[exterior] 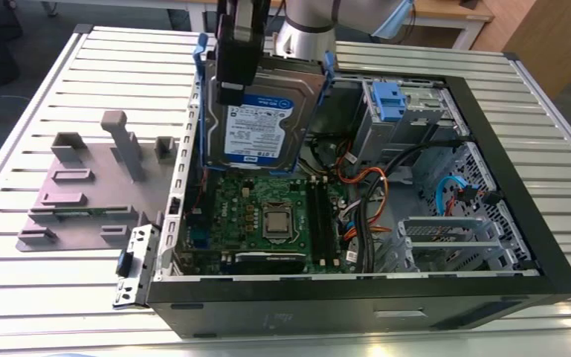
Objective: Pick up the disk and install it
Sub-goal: 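Pick up the disk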
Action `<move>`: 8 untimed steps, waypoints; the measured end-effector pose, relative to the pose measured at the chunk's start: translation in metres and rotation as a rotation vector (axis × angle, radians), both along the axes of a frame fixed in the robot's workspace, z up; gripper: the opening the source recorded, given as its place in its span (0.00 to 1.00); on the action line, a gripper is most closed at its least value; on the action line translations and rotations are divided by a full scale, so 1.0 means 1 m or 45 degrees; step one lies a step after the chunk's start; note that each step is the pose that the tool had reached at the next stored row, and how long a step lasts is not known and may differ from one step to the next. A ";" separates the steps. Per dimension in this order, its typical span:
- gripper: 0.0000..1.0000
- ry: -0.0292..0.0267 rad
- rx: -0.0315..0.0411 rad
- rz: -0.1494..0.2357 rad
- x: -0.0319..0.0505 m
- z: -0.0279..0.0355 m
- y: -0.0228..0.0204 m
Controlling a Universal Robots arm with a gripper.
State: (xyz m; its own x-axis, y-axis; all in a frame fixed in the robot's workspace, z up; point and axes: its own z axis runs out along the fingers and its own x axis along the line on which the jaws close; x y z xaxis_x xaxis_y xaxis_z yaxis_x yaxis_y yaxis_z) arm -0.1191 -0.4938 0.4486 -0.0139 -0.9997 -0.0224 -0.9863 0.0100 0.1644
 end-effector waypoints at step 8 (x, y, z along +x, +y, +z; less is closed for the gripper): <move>0.37 0.0002 0.0000 0.000 0.0019 -0.0006 -0.0034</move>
